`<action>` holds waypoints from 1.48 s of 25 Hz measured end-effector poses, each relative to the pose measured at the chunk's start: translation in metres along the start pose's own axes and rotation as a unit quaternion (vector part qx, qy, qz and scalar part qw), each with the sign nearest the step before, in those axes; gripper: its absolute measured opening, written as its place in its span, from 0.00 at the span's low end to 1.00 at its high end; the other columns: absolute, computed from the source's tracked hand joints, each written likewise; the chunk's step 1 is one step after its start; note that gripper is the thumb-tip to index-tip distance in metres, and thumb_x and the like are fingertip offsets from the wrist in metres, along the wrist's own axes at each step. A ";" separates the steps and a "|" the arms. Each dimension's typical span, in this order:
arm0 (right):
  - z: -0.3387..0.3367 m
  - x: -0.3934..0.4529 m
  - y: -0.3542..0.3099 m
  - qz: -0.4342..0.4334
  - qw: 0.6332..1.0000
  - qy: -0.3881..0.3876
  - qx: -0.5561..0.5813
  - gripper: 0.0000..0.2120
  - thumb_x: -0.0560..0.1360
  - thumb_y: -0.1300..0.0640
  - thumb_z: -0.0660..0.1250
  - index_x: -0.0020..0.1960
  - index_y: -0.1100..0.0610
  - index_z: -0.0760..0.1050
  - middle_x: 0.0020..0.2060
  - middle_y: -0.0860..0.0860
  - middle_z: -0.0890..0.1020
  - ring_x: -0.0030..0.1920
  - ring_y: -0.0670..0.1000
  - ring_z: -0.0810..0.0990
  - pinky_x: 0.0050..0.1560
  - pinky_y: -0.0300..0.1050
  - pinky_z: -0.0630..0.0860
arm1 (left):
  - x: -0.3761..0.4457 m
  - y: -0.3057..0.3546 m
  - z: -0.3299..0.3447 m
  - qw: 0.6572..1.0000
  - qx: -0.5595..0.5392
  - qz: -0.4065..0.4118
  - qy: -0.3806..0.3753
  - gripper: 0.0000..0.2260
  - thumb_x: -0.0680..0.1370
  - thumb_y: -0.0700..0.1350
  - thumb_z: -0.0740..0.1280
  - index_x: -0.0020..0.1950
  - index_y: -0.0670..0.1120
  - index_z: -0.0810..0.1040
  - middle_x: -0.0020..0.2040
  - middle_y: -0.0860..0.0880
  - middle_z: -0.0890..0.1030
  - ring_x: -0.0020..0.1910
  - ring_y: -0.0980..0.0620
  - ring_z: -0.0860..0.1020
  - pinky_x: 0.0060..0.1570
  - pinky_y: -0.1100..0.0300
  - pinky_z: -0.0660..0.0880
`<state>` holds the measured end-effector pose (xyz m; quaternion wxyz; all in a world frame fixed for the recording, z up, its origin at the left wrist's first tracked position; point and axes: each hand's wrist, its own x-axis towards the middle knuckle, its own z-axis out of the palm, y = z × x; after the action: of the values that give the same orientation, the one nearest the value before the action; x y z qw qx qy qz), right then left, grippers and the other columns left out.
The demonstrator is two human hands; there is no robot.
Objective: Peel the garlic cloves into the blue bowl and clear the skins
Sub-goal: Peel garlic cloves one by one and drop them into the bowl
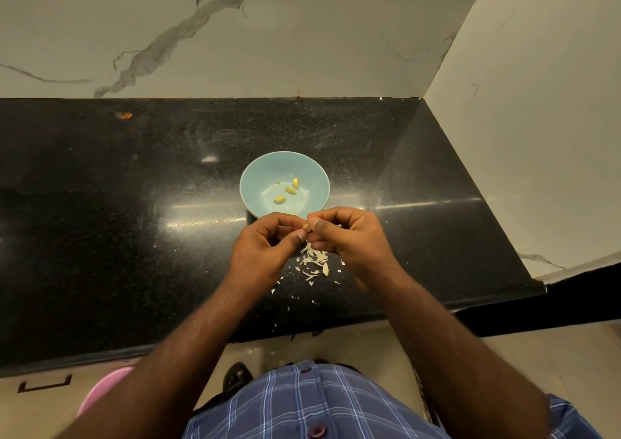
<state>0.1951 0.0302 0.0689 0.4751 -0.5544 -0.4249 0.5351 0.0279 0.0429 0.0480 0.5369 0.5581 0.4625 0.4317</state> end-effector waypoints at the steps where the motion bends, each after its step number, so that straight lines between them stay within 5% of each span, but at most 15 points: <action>1: 0.000 0.000 -0.002 -0.002 1.000 0.003 -0.004 0.04 0.77 0.64 0.72 0.51 0.63 0.83 0.42 0.60 0.86 0.42 0.53 0.85 0.44 0.44 0.83 | 0.000 -0.002 -0.001 1.000 0.014 0.005 -0.007 0.05 0.78 0.39 0.73 0.53 0.46 0.84 0.44 0.47 0.87 0.45 0.48 0.86 0.46 0.56 0.83; 4: 0.000 0.000 -0.004 0.013 1.000 0.006 0.015 0.04 0.76 0.67 0.73 0.51 0.63 0.82 0.43 0.63 0.85 0.42 0.55 0.86 0.43 0.44 0.84 | -0.001 -0.004 -0.003 1.000 0.016 0.002 -0.006 0.06 0.77 0.39 0.73 0.52 0.46 0.85 0.43 0.47 0.87 0.46 0.46 0.86 0.48 0.53 0.83; 8: -0.001 -0.001 -0.003 0.033 0.998 0.006 0.057 0.07 0.76 0.69 0.71 0.54 0.64 0.81 0.47 0.66 0.85 0.43 0.56 0.87 0.45 0.45 0.85 | 0.001 -0.003 -0.002 1.000 -0.005 -0.007 0.001 0.06 0.77 0.36 0.73 0.50 0.46 0.84 0.43 0.47 0.87 0.45 0.49 0.86 0.45 0.60 0.82; 15: -0.002 0.000 0.010 -0.047 0.987 0.015 -0.151 0.11 0.78 0.63 0.70 0.59 0.55 0.81 0.44 0.50 0.85 0.46 0.51 0.86 0.51 0.52 0.85 | 0.002 0.002 0.002 0.998 -0.052 -0.019 0.022 0.07 0.76 0.34 0.73 0.48 0.46 0.84 0.42 0.47 0.87 0.42 0.54 0.85 0.41 0.64 0.79; 21: -0.014 0.002 0.004 -0.042 0.989 0.003 -0.144 0.11 0.76 0.67 0.72 0.54 0.55 0.84 0.47 0.51 0.88 0.51 0.49 0.86 0.57 0.53 0.83 | 0.003 -0.002 0.001 0.997 -0.061 -0.039 0.023 0.07 0.78 0.35 0.71 0.50 0.45 0.84 0.43 0.47 0.87 0.42 0.55 0.84 0.40 0.66 0.78; 26: -0.012 0.001 -0.002 -0.085 0.987 -0.014 -0.136 0.13 0.75 0.66 0.72 0.57 0.54 0.82 0.45 0.53 0.87 0.47 0.51 0.87 0.53 0.52 0.83 | 0.004 -0.004 -0.002 0.997 -0.056 -0.056 -0.008 0.09 0.80 0.34 0.68 0.52 0.45 0.85 0.44 0.47 0.86 0.43 0.54 0.83 0.42 0.64 0.79; 32: -0.007 -0.001 -0.005 -0.053 0.996 -0.037 -0.066 0.13 0.73 0.72 0.72 0.56 0.61 0.80 0.38 0.53 0.85 0.40 0.51 0.85 0.45 0.46 0.82 | 0.002 0.004 0.000 0.972 -0.205 -0.115 0.024 0.10 0.77 0.33 0.70 0.56 0.42 0.82 0.48 0.42 0.86 0.46 0.49 0.85 0.43 0.61 0.82; 37: -0.003 -0.004 -0.007 -0.058 0.992 -0.057 -0.092 0.14 0.73 0.71 0.71 0.55 0.57 0.79 0.37 0.51 0.85 0.39 0.49 0.84 0.44 0.43 0.81 | -0.001 0.010 -0.001 0.965 -0.227 -0.128 0.029 0.15 0.69 0.40 0.74 0.56 0.42 0.81 0.47 0.42 0.87 0.46 0.48 0.86 0.43 0.62 0.82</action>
<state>0.1982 0.0275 0.0765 0.4269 -0.5388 -0.5304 0.4960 0.0268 0.0424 0.0582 0.6869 0.3448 0.4355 0.4687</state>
